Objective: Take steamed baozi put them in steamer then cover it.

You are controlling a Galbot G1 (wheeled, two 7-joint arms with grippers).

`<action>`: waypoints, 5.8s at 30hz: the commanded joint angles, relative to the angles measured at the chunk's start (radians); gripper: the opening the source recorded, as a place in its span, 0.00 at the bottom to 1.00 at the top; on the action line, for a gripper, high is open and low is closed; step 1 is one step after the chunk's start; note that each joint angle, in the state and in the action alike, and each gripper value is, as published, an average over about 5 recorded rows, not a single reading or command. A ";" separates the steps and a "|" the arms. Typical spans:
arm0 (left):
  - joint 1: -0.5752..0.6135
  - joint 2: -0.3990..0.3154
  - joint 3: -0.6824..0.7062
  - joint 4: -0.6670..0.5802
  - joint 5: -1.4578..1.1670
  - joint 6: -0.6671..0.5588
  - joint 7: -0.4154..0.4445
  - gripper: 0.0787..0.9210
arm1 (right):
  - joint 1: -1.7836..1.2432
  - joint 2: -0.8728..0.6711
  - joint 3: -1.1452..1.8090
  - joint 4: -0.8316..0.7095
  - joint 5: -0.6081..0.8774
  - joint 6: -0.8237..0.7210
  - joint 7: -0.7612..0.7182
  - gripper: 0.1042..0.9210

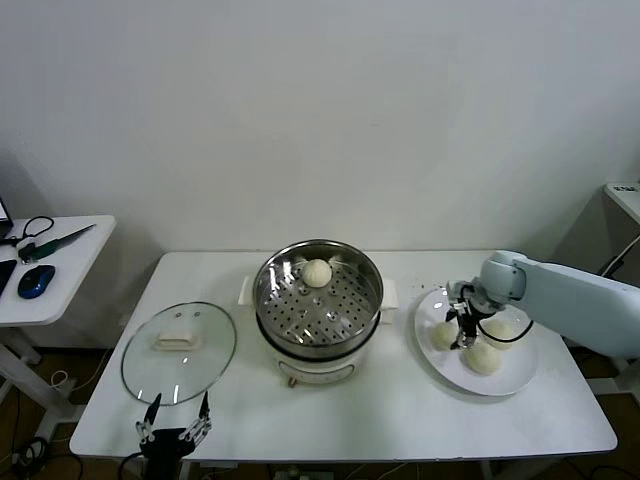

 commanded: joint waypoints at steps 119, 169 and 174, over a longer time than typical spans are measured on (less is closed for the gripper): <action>0.003 -0.014 0.009 -0.022 0.026 0.010 0.004 0.88 | -0.060 -0.168 0.030 0.103 -0.163 0.028 -0.078 0.88; 0.019 -0.017 0.011 -0.046 0.051 0.007 -0.001 0.88 | 0.681 0.542 -0.242 0.453 -0.270 0.752 -0.138 0.66; 0.019 -0.018 0.009 -0.045 0.049 0.005 -0.002 0.88 | 0.586 0.571 -0.249 0.415 -0.370 0.754 -0.103 0.66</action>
